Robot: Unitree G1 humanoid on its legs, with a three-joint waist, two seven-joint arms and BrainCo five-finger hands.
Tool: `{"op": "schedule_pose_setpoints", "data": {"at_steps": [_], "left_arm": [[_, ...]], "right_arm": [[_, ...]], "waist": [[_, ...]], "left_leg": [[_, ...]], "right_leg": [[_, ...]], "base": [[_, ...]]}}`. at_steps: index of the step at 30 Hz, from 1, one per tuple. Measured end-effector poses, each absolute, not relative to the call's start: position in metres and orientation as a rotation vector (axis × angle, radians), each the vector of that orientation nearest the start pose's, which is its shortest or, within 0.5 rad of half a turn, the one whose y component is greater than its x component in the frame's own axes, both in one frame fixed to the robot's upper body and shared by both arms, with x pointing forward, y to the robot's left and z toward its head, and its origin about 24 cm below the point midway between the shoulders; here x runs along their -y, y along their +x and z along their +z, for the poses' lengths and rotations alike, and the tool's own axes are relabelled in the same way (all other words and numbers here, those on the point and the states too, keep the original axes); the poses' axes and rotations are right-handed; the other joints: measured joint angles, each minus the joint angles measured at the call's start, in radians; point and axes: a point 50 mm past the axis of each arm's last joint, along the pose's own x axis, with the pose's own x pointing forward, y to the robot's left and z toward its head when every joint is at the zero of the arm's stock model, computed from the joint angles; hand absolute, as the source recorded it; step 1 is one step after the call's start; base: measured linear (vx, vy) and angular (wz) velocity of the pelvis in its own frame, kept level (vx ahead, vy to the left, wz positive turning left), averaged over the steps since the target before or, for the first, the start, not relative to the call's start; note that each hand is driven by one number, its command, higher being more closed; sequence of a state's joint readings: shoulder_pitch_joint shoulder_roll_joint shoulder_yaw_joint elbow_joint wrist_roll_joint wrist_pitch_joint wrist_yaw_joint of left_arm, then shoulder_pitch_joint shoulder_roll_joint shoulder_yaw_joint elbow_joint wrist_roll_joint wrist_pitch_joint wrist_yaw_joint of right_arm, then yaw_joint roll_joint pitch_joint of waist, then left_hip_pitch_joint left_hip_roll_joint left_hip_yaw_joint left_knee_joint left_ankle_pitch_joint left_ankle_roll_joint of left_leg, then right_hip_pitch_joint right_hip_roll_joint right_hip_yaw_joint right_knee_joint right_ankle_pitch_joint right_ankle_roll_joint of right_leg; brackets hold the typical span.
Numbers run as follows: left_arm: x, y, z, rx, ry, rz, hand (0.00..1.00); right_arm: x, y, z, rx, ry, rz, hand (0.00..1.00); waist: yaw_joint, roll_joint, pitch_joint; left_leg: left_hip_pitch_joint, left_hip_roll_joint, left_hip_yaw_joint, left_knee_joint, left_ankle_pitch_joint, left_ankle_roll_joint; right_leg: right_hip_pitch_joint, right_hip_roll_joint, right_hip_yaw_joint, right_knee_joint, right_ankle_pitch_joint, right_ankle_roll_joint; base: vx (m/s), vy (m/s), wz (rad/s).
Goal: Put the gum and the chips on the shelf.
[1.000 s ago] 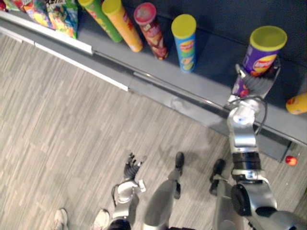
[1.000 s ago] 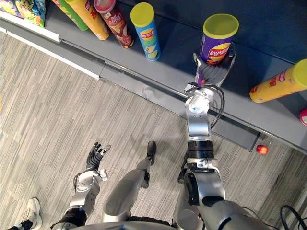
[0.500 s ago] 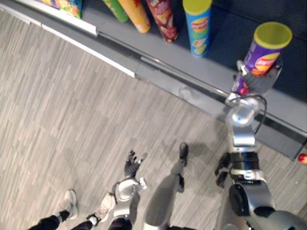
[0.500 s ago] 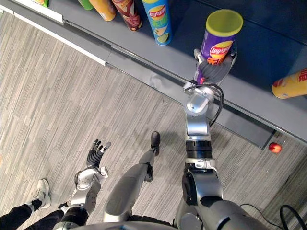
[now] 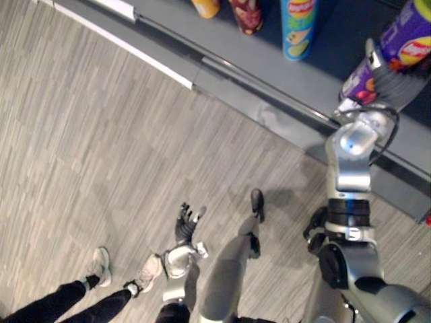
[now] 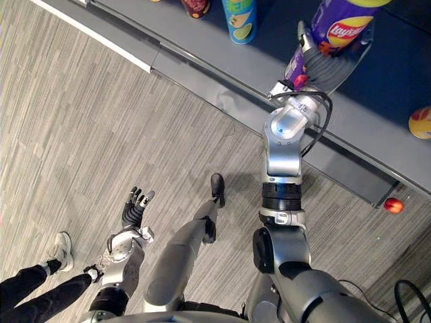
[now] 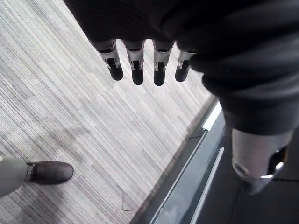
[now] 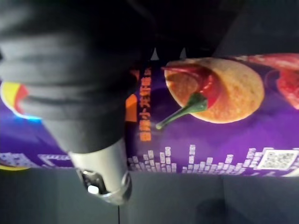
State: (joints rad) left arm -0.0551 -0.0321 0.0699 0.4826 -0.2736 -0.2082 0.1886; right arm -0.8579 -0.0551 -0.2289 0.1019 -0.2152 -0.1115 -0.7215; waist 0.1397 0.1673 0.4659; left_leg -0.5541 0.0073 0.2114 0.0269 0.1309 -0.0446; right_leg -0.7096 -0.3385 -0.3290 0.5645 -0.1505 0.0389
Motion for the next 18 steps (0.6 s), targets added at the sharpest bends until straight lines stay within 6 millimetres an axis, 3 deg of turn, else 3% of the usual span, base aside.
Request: {"op": "schedule_pose_setpoints", "data": {"at_steps": [18], "left_arm": [[-0.166,0.244,-0.032,-0.210,-0.326,0.315,0.00]], "right_arm": [[0.184,0.315,0.303,0.957,0.147,-0.795,1.00]], "waist": [[-0.002,-0.007,0.004]], "left_leg": [[-0.094,-0.002,0.025,0.046,0.006,0.010]], "right_leg": [[-0.104,-0.027,0.006,0.067,-0.018,-0.010]], "base": [[-0.01,-0.063,0.03]]}}
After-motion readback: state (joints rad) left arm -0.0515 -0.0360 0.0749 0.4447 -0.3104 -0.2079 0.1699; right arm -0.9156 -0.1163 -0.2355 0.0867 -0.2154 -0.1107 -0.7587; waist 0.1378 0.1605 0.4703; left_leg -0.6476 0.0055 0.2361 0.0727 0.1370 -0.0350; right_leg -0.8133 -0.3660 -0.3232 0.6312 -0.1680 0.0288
